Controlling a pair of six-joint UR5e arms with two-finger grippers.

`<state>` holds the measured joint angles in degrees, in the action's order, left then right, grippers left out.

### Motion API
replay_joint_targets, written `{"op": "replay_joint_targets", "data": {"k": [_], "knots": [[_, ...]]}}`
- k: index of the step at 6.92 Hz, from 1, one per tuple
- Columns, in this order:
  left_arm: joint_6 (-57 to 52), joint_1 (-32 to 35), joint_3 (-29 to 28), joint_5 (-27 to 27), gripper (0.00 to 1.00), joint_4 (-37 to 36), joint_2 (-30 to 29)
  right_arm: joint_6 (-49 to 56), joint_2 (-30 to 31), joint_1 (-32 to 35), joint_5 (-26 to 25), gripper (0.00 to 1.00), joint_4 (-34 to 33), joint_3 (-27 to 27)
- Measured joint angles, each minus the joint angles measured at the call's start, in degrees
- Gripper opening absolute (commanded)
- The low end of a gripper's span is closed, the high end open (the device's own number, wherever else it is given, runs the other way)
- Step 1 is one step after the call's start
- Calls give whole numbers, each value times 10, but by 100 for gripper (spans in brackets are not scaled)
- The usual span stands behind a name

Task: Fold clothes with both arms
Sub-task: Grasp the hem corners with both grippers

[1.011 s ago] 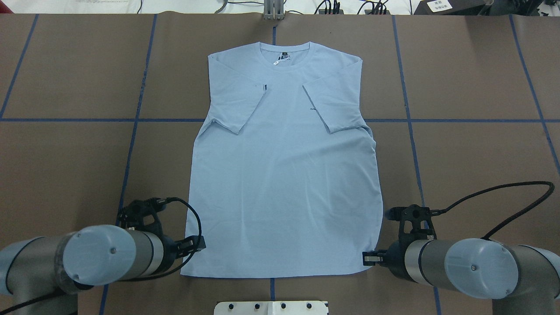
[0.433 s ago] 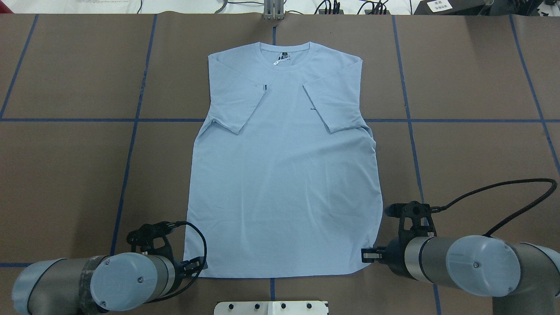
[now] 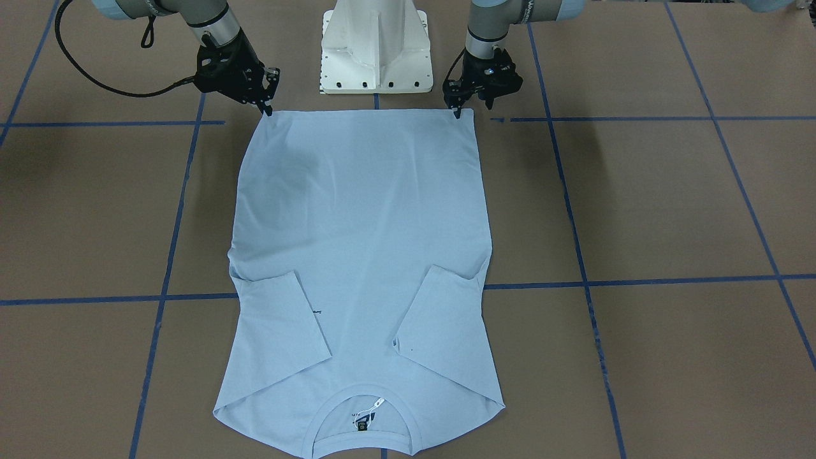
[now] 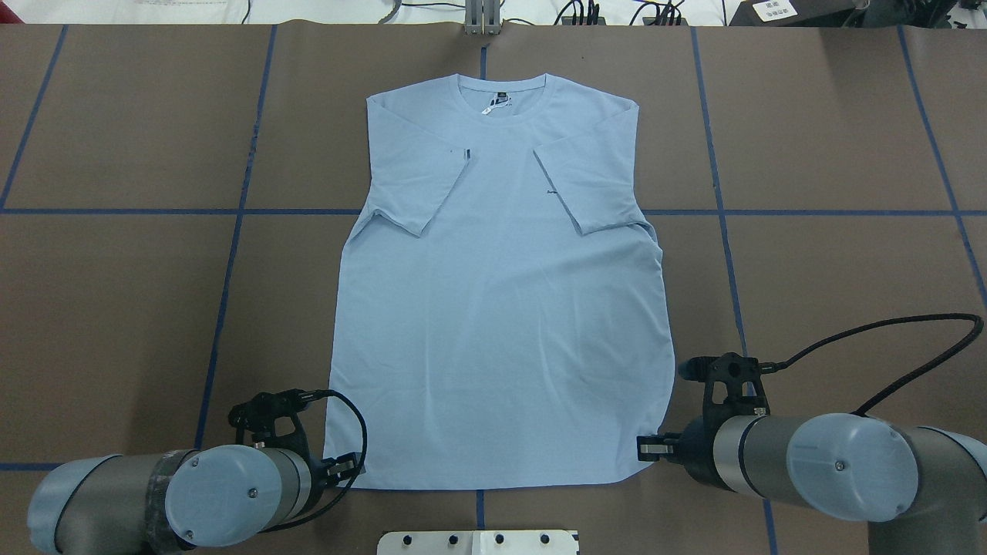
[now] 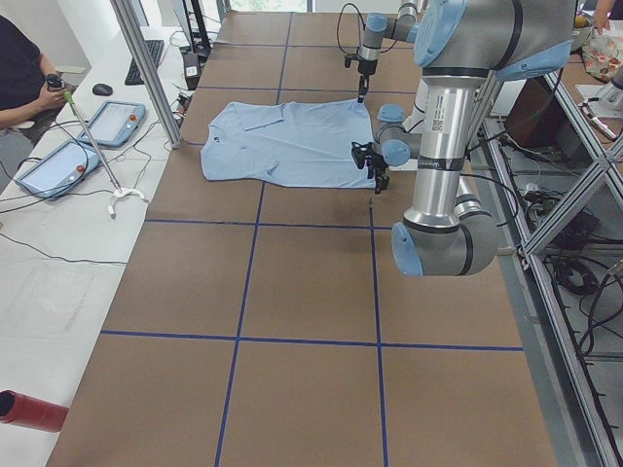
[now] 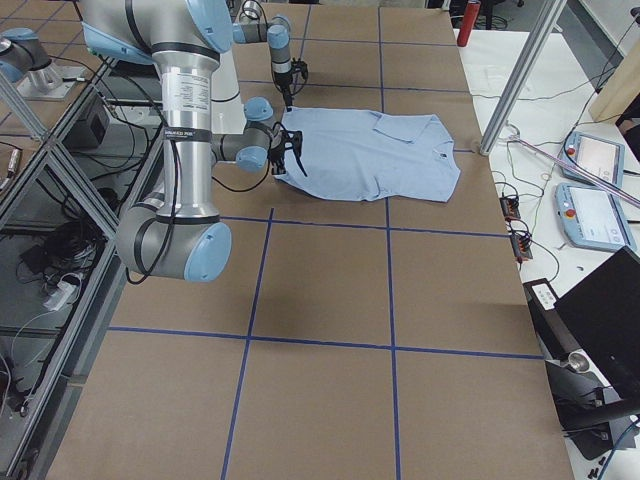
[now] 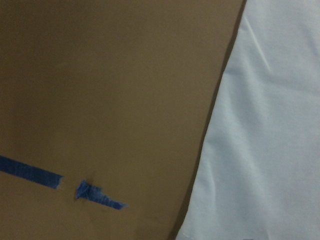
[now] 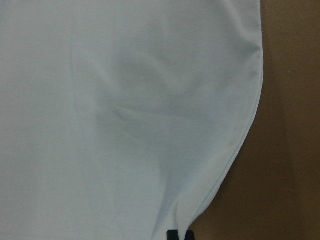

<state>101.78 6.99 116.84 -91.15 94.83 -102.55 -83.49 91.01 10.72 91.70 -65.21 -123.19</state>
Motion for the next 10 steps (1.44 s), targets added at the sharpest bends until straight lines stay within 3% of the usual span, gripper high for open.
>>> {"op": "replay_joint_targets", "data": {"k": [2,3,6,10], "knots": [[-1,0,-2,1,59,0,-2,0,-1,0,0,0,0,0],[-1,-1,-6,1,52,1,-4,0,-1,0,0,0,0,1],[-3,0,-12,1,0,1,-13,1,-1,0,0,0,0,1],[-2,7,2,-1,0,-3,-30,1,-1,2,2,0,0,-3]]}}
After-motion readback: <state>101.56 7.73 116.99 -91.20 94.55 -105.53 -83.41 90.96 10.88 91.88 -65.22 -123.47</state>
